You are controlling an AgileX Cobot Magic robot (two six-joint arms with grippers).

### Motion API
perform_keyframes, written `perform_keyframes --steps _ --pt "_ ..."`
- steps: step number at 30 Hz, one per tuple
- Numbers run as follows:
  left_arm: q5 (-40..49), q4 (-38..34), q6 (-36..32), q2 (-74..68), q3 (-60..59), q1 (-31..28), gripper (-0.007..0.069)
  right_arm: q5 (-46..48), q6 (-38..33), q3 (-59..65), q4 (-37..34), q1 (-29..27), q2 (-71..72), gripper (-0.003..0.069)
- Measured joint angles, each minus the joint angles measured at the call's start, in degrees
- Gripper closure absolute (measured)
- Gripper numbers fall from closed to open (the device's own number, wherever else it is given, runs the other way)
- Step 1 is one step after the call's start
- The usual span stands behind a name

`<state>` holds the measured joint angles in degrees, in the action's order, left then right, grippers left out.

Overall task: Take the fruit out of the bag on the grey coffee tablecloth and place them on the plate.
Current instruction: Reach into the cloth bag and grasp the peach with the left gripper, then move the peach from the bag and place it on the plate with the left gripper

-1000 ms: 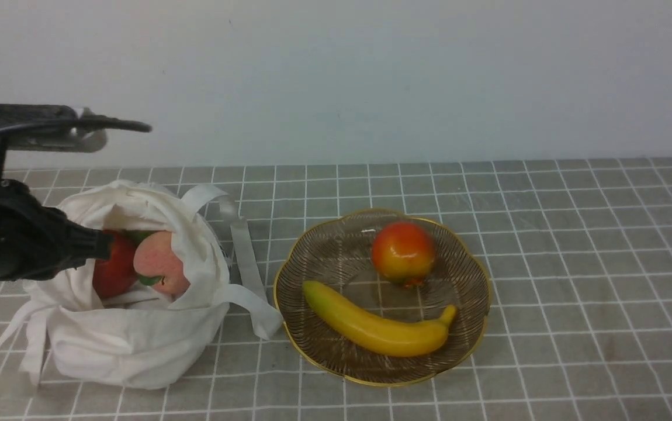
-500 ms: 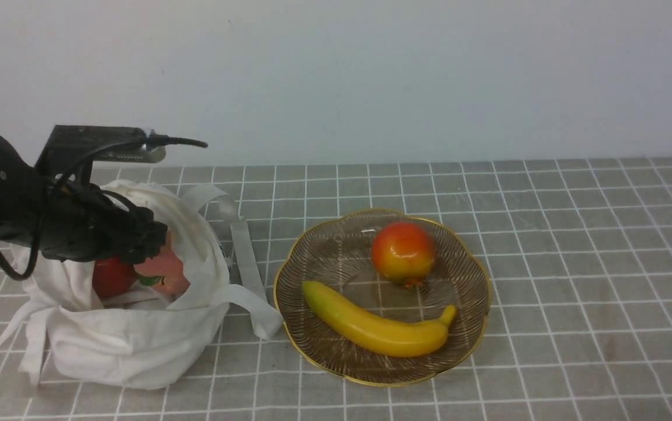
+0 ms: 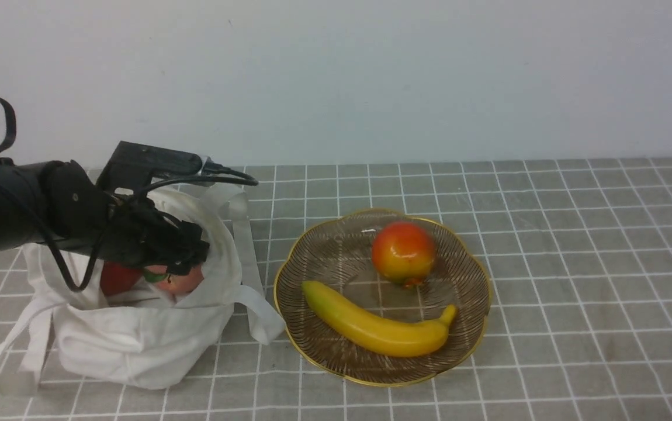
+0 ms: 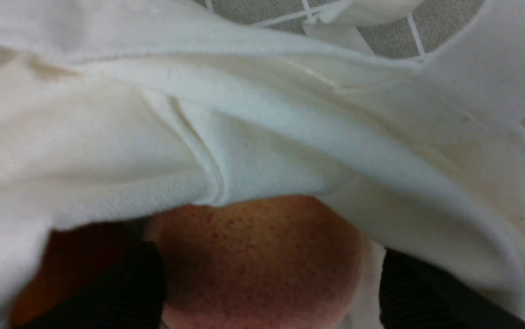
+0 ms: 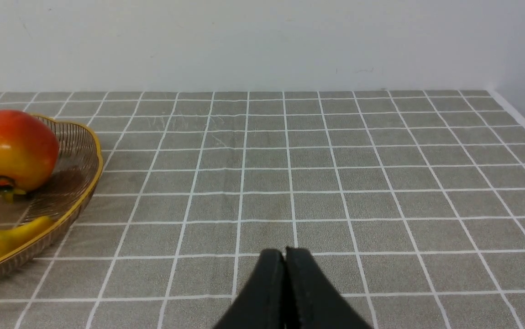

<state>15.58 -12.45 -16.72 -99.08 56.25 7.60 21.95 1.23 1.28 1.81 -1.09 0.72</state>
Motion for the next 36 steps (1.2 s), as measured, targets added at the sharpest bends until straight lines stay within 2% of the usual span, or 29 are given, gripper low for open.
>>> perform_keyframes --steps 11,15,19,23,29,36 --pt "-3.18 0.74 -0.31 -3.93 2.28 0.0 0.0046 0.0 0.0 0.0 0.0 0.0 0.0 0.0676" --pt "-3.76 0.88 -0.4 -4.11 2.28 0.0 0.0111 0.0 0.0 0.0 0.0 0.0 0.0 0.0676" --pt "-2.88 0.92 -0.75 -4.11 2.37 0.0 0.0112 0.0 0.0 0.0 0.0 0.0 0.0 0.0676" --pt "1.0 1.31 -0.71 -3.06 2.69 0.0 0.0112 0.0 0.0 0.0 0.0 0.0 0.0 0.0676" --pt "14.63 1.32 -0.31 3.57 2.32 -0.05 0.0119 0.0 0.0 0.0 0.0 0.0 0.0 0.0676" --pt "21.42 1.38 -0.31 11.58 2.32 -0.05 0.0119 0.0 0.0 0.0 0.0 0.0 0.0 0.0676"
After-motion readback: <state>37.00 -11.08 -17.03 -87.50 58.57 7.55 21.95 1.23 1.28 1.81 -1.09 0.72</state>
